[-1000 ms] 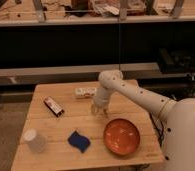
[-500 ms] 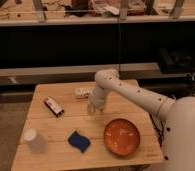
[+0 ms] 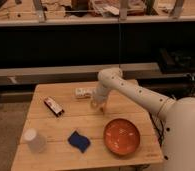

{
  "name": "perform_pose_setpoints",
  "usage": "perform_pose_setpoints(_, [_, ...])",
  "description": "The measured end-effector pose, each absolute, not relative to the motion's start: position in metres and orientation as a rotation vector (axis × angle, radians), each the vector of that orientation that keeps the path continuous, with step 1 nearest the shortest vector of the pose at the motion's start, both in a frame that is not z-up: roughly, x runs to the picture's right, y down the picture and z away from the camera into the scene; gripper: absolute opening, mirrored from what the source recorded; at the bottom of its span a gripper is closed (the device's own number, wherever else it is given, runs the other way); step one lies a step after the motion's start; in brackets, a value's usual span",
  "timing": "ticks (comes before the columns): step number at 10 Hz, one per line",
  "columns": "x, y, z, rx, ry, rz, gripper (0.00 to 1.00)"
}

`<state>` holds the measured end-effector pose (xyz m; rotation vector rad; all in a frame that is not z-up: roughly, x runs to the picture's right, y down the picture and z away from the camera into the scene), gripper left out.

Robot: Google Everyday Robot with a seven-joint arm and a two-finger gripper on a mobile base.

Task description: Place the pepper on the white sponge

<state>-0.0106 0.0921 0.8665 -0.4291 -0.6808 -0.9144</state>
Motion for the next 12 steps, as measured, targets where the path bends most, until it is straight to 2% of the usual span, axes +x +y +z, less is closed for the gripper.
perform_pose_setpoints(1, [-0.006,0.086,0.873,-0.398,-0.669,-0.96,0.76])
perform_pose_setpoints(2, [-0.002,0.082,0.877,-0.38,-0.654,-0.992,0.8])
perform_pose_setpoints(8, [0.022,0.049,0.901,-0.348,-0.455,-1.101,0.8])
perform_pose_setpoints(12, [0.038,0.029,0.932,-0.38,-0.418,-1.116,0.8])
